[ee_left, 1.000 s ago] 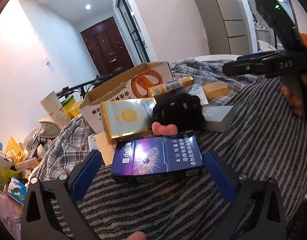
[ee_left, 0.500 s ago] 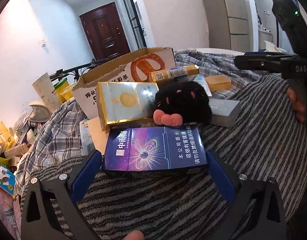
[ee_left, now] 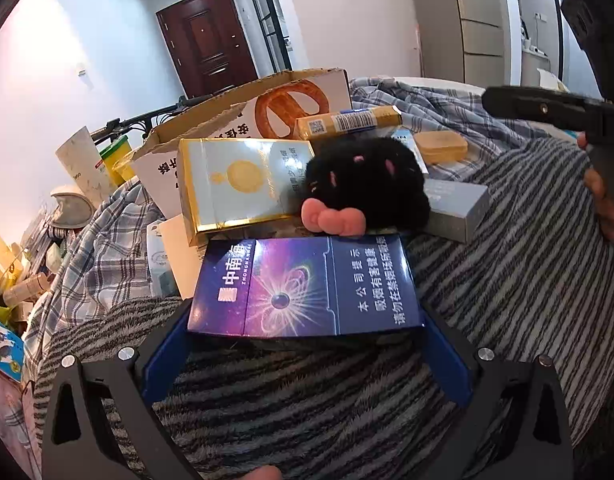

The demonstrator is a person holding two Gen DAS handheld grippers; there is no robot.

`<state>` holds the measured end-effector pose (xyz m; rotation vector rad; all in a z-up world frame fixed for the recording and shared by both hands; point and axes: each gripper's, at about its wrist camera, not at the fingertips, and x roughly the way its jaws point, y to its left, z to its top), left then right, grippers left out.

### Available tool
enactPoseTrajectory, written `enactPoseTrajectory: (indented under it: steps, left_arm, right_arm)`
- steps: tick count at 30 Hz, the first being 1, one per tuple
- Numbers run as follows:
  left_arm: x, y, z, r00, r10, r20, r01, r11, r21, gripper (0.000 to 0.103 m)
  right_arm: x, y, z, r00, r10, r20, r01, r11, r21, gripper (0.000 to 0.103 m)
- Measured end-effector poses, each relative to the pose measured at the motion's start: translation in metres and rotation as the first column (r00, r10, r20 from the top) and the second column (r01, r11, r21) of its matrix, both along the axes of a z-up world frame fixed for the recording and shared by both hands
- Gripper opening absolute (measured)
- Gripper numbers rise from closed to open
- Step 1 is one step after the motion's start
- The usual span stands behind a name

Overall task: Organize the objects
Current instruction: 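Lift the purple cigarette pack up with the left gripper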

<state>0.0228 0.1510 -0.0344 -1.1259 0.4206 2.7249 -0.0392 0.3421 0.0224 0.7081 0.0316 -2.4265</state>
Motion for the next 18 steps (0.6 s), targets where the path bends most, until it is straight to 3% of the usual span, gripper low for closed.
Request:
enactPoseTrajectory:
  steps: [4,8,18]
  left_arm:
    - [-0.006,-0.006,0.001,0.999,0.01,0.031,-0.012,0.998,0.063,0.1]
    - [-0.004,-0.006,0.003,1.0,0.006,0.016,-0.008,0.997,0.073,0.1]
    - [0.026,-0.012,0.037,0.987,-0.055,-0.149,0.068,0.994,0.087,0.1]
  right_arm:
    - [-0.002,-0.002,-0.001,1.0,0.0,0.012,0.0,1.0,0.007,0.103]
    - [-0.002,-0.002,-0.002,1.0,-0.002,0.013,0.002,1.0,0.01,0.103]
    - [-0.007,-0.006,-0.007,0.999,-0.013,0.047,0.011,0.999,0.045,0.103]
